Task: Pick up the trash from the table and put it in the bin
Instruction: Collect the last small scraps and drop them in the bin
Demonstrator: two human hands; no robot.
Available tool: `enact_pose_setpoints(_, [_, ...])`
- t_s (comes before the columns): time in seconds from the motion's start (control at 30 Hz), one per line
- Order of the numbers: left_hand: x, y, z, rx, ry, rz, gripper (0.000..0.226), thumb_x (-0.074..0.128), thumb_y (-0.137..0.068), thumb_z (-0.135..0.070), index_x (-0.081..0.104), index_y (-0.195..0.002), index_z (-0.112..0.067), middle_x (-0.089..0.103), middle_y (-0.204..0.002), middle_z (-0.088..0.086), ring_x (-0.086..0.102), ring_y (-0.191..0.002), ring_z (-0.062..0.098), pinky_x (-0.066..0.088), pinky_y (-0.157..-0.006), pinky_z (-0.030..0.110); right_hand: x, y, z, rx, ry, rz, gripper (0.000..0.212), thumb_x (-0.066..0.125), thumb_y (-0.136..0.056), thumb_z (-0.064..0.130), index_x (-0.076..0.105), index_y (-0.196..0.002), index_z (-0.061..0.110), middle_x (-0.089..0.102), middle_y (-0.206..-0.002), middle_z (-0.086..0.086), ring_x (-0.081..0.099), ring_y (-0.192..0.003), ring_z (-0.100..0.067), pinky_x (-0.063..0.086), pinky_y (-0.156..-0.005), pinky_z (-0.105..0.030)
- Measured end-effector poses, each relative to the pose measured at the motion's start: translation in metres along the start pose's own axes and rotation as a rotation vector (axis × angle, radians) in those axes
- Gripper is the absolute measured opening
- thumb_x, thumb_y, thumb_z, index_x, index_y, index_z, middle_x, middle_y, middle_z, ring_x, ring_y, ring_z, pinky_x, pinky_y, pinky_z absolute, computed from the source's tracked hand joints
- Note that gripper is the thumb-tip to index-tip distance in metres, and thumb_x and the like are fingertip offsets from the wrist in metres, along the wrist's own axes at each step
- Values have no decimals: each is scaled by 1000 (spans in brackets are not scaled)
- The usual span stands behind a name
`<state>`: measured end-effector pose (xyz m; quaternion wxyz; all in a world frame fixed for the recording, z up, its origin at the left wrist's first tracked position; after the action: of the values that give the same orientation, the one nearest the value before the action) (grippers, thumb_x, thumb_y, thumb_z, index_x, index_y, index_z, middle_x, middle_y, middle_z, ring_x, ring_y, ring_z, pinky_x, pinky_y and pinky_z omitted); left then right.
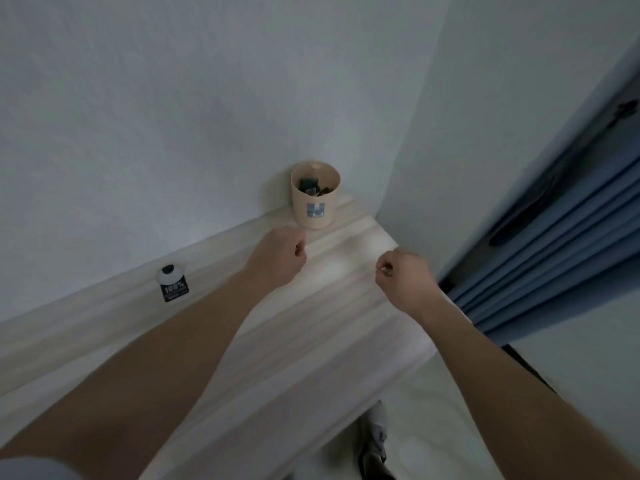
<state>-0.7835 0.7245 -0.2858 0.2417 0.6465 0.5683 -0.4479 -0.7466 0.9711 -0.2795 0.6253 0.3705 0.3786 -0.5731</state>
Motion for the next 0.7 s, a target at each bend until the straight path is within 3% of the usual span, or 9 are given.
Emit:
enact_pose_setpoints(0.1, [10,-36,-4,-64,-40,-19,13,54,-83,-9,53,-70,-11,55,-70,4,50,-65,21,42,-57,35,-6,-51,-24,-35,-16,39,8,58,-84,12,65,-81,11,56,-87,-3,57,-74,-23,51,-67,-33])
enact_pose_setpoints(0.23, [17,-82,-7,-177,-36,-89,14,54,-81,-9,52,-68,-14,52,-69,-2,49,-62,15,39,-57,30,-13,-119,-42,-137,5,96,8,58,-83,13,65,-79,12,57,-86,-4,57,-76,-23,46,-69,-29])
enact_pose_setpoints(0.37, [23,-121,-9,-216,-20,-144,12,55,-78,-2,54,-68,-9,56,-68,2,50,-61,18,41,-56,32,-22,-163,-55,-231,-11,114,6,59,-82,15,65,-81,13,58,-83,-2,56,-77,-22,46,-70,-31])
enact_pose_setpoints(0.7, [51,-215,-2,-366,-108,-65,16,52,-78,-2,56,-77,-17,64,-78,5,57,-71,23,47,-63,34,-43,-220,-106,-233,-46,156,8,60,-79,15,58,-72,18,56,-81,-2,57,-81,-25,41,-71,-31])
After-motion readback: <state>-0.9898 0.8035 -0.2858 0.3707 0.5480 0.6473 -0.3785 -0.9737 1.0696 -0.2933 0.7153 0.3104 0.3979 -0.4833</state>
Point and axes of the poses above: each hand's wrist, its own y-axis away from the middle knuckle, its own x-axis out of the palm, z = x × y, the point moved 2 cm from there along -y, towards the middle knuckle
